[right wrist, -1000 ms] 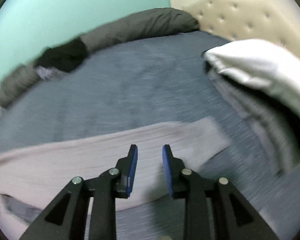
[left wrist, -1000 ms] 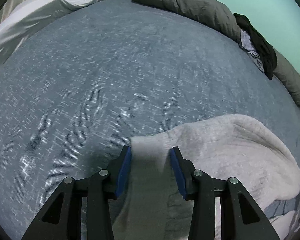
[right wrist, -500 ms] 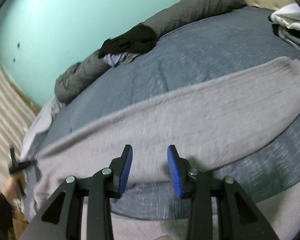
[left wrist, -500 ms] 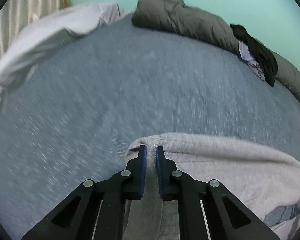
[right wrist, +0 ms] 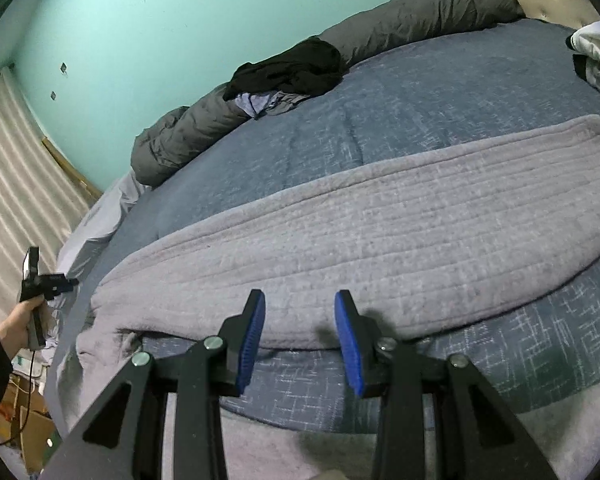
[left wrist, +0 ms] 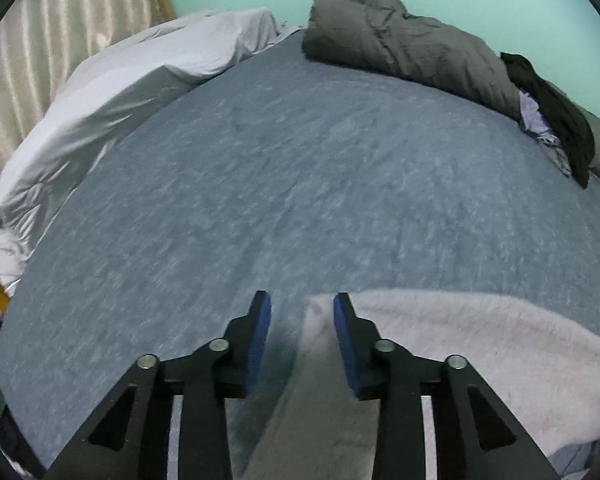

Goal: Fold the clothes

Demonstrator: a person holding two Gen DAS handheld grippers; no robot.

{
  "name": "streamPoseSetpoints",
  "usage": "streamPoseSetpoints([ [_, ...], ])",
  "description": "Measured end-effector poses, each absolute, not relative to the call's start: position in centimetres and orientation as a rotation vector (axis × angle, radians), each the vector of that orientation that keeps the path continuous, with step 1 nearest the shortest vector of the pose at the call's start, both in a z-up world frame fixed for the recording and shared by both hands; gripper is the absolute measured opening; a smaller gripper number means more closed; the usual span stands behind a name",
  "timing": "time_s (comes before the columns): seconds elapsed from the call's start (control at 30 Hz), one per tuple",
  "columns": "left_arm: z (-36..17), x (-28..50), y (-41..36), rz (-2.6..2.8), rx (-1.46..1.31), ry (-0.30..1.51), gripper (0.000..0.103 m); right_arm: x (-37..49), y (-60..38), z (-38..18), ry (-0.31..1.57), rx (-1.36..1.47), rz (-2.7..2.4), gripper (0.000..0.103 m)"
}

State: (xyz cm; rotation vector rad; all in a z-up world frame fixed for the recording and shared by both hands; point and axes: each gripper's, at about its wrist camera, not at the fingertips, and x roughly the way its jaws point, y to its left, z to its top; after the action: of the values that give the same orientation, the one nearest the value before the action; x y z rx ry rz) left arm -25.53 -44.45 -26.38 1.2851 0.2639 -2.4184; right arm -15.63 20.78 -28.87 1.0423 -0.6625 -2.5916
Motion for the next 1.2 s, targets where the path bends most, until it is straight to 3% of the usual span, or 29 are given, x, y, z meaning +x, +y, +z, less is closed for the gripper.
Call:
streamPoseSetpoints([
  [0.37, -28.9, -11.5, -45.8, -2.367, 1.400, 0.381, 0.045, -15.2, 20.1, -28.1, -0.695, 0.985, -2.552, 0.036],
  [0.53, -30.5, -4.6, -47.2, -2.308, 1.359, 0.536, 0.047, -14.9, 20.0, -28.1, -0.713, 0.972, -2.545, 0.038],
  [0.73, -32.8, -0.8, -48.1, -2.293, 1.317, 0.814, 0.050, -14.6, 19.6, -28.0, -0.705, 0.959, -2.546, 0.039],
  [0.9, -34.0, -0.7, -47.4, -2.334, 1.346, 0.845, 0.049, -14.5, 19.4, -28.0, -0.697, 0.959, -2.549, 0.039],
  [0.97, -33.5, -0.7, -47.3, -2.350, 1.326, 0.833, 0.041, -14.5, 19.4, -28.0, -0.697, 0.960, -2.552, 0.039],
  [1.0, -33.1, -0.7, -47.2, -2.358, 1.315, 0.825, 0.025, -14.5, 19.4, -28.0, -0.699, 0.960, -2.552, 0.039],
  [1.03, -32.8, -0.7, -47.1, -2.367, 1.303, 0.817, 0.018, -14.6, 19.4, -28.1, -0.699, 0.961, -2.551, 0.039],
  [1.1, -32.1, -0.6, -47.0, -2.383, 1.280, 0.800, 0.012, -14.6, 19.4, -28.1, -0.695, 0.965, -2.551, 0.039],
  [1.2, -30.7, -0.2, -47.2, -2.406, 1.216, 0.784, 0.010, -14.7, 19.6, -28.1, -0.702, 0.963, -2.551, 0.039],
])
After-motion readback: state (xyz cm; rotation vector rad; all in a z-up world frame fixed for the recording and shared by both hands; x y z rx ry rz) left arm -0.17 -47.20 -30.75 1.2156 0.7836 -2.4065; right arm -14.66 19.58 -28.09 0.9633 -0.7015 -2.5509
